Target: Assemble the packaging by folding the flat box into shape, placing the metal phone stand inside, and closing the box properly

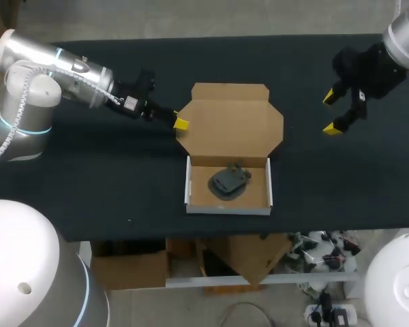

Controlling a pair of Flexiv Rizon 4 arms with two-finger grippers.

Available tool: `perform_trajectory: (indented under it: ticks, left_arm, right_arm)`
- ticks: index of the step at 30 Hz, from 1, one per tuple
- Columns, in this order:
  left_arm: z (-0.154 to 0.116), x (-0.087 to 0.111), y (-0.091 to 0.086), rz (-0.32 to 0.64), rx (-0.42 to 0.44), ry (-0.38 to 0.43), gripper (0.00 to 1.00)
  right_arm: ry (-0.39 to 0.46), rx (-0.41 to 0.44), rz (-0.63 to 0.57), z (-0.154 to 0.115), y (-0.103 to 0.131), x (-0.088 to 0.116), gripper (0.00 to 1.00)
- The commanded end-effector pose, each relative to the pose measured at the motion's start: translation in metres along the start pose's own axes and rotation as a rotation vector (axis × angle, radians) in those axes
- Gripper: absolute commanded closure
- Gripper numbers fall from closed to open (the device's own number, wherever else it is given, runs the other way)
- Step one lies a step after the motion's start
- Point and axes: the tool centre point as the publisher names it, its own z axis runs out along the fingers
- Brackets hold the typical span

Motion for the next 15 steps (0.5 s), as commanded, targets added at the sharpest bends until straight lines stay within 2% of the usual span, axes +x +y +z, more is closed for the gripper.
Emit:
perform_trajectory:
  ticks: [1,15]
  left_arm:
    - [0.001,0.0,-0.002,0.004,-0.005,0.016,0.49]
    - [0.014,0.009,-0.007,0.069,-0.034,0.076,0.59]
  right_arm:
    - [0.0,0.005,0.001,0.002,0.002,0.0,0.0]
    - [0.001,0.012,-0.003,0.003,0.004,0.001,0.0]
